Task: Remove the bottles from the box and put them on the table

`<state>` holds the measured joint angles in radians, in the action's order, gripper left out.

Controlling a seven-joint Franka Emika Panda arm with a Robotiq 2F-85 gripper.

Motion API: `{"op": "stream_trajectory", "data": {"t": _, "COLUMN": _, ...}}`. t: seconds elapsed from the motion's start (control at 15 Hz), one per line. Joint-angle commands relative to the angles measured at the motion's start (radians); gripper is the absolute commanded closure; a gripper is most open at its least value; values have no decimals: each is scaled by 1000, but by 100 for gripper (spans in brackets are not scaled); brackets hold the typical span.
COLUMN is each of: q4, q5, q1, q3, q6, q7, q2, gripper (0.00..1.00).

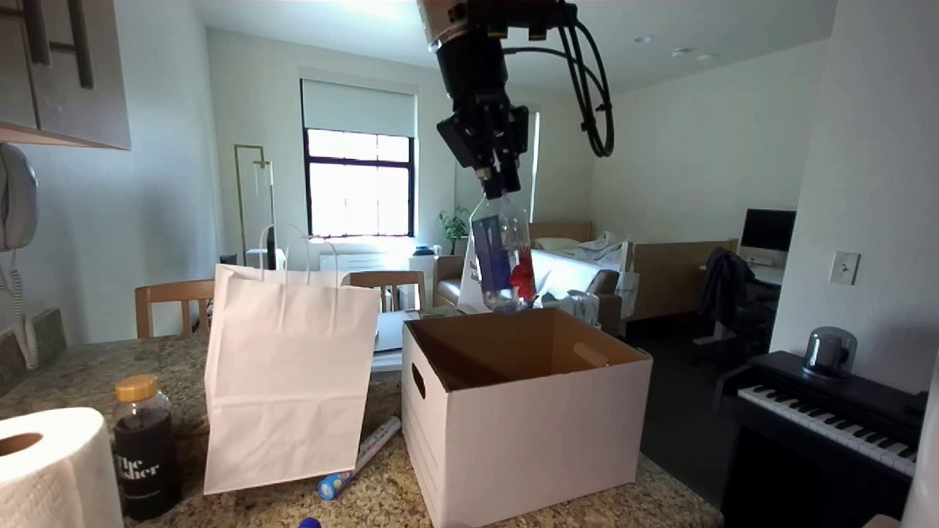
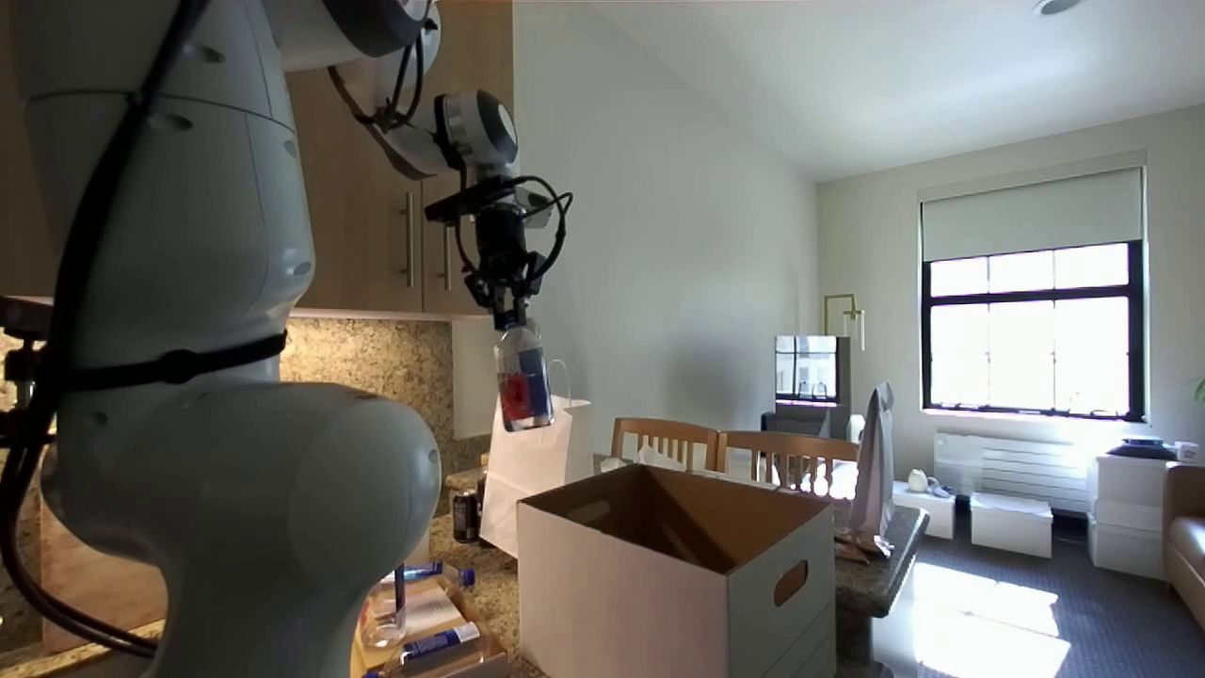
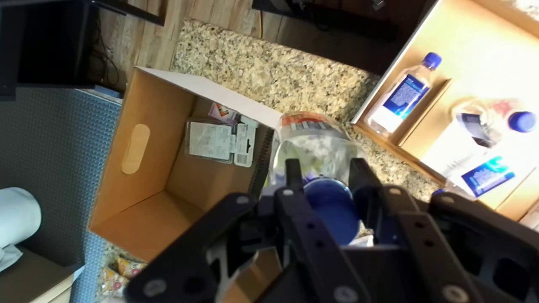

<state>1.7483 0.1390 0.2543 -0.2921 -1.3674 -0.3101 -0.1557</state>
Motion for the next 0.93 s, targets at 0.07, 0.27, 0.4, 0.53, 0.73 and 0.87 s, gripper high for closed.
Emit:
{"op": "stream_trajectory", "data": {"t": 0.07, "q4": 141, "q5": -124, "q1": 61, "q3": -89, "q6": -129, "q7": -186, "q2": -24, "gripper": 84}}
{"op": "stream_trajectory", "data": {"t": 0.27, "q4": 254, "q5": -201, "q1": 110, "q3": -152, "q6": -311, "q7": -297, "q2": -15, "gripper": 85}}
{"op": "stream_trajectory", "data": {"t": 0.4, "q4": 348, "q5": -244, "q1": 137, "q3": -182, "q6": -430, "q7": -366, "q2": -29, "gripper": 85}}
{"op": "stream_trajectory", "data": {"t": 0.53, "q4": 444, "q5": -269, "q1": 161, "q3": -208, "q6": -541, "q7": -437, "q2": -40, "gripper": 85}}
{"op": "stream_trajectory", "data": {"t": 0.73, "q4": 553, "q5": -289, "q1": 200, "q3": -246, "q6": -686, "q7": -503, "q2": -30, "gripper": 85}}
{"op": "stream_trajectory", "data": {"t": 0.87, "q4": 605, "q5": -301, "q1": 221, "q3": -263, "q6": -756, "q7": -524, "q2": -22, "gripper": 86}}
